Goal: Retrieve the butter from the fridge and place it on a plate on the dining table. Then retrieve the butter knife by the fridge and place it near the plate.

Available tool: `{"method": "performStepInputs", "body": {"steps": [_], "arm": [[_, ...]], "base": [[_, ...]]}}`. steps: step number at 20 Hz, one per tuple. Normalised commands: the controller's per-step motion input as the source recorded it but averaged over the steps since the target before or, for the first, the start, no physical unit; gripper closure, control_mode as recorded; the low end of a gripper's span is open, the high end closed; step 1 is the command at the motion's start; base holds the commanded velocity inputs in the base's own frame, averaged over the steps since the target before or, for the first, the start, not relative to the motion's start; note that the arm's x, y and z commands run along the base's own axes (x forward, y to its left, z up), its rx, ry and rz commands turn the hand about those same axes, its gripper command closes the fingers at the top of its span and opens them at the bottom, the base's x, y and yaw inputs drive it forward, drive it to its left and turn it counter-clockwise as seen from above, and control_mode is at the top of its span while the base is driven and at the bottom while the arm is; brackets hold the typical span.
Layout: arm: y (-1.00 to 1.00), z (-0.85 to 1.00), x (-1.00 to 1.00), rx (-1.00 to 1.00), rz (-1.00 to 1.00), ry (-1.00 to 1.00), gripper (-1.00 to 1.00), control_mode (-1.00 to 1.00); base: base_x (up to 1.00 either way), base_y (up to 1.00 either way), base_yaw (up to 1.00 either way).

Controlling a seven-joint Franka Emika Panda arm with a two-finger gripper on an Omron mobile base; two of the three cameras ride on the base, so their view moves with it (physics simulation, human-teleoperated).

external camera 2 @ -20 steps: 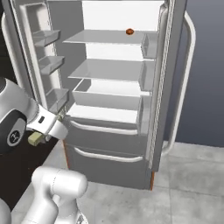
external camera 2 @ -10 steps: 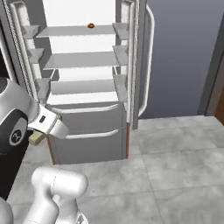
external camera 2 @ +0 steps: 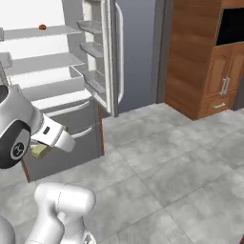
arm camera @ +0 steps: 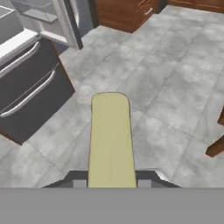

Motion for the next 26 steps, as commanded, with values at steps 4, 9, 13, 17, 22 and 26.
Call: {"method": "performStepInputs", "body": {"steps": [4,9,13,17,22,26], "arm": [[0.0,0.0,0.0,0.0,0.0,0.0,1.0,1.0],[0.0,0.0,0.0,0.0,0.0,0.0,1.0,1.0],[0.0,0.0,0.0,0.0,0.0,0.0,1.0,1.0],[0.0,0.0,0.0,0.0,0.0,0.0,1.0,1.0],[0.0,0.0,0.0,0.0,0.0,0.0,1.0,1.0],[0.0,0.0,0.0,0.0,0.0,0.0,1.0,1.0]], "base": [[-0.35,0.5,-0.61],[-0.24,0.23,-0.68],[-0.08,-0.03,-0.64],[0.0,-0.46,-0.48],[0.0,-0.31,-0.47],[0.02,-0.28,-0.42]]}}
